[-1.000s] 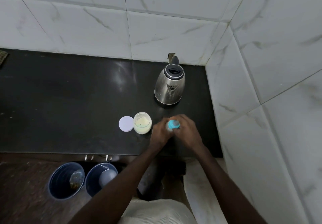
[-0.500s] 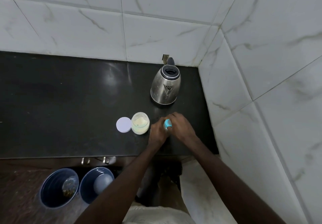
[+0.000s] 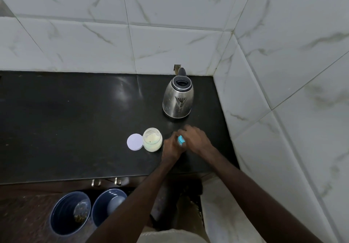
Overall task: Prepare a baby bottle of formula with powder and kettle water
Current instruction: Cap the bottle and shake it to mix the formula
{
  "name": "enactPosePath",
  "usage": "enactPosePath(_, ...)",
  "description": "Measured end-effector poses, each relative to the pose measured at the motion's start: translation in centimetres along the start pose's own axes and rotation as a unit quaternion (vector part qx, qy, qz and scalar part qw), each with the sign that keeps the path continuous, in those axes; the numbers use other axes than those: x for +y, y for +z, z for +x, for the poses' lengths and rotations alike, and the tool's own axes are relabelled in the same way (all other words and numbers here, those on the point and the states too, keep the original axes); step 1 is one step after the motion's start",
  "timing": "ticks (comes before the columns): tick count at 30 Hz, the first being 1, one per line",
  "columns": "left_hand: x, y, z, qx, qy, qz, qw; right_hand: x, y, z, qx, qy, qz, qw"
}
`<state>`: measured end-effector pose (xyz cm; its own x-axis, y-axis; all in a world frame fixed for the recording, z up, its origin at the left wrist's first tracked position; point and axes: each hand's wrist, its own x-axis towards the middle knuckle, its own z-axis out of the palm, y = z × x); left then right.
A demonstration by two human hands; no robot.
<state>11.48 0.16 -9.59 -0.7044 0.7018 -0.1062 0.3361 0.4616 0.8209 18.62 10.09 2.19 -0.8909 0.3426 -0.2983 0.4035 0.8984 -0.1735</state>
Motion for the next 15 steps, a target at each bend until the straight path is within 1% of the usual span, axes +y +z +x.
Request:
enactPosePath(2, 0.1, 0.3, 0.2, -0.027, -0.005, 0.006, 1.000, 0.4, 0.0, 0.0, 0.002, -0.021, 0.020, 1.000)
enactPosePath(3, 0.0, 0.4, 0.3, -0.023, -0.008, 0.004, 1.000, 0.4, 0.0, 0.0, -0.001, -0.021, 0.027, 0.999)
enactPosePath(6, 0.4, -0.2, -0.1, 0.010, -0.025, -0.002, 1.000, 0.5, -0.1, 0.1, -0.005, 0.014, 0.045, 0.999)
enactPosePath(9, 0.7, -0.5, -0.5, 0.013, -0.024, -0.027, 0.999, 0.5, -0.1, 0.3, 0.004, 0.053, 0.062, 0.997)
enactPosePath(11, 1.0, -0.5, -0.6, 0.011, -0.036, -0.044, 0.998, 0.5, -0.1, 0.5, 0.011, 0.063, 0.056, 0.996)
enactPosePath(15, 1.1, -0.3, -0.5, 0.015, -0.039, -0.037, 0.998, 0.5, -0.5, 0.8, -0.003, 0.065, 0.012, 0.998)
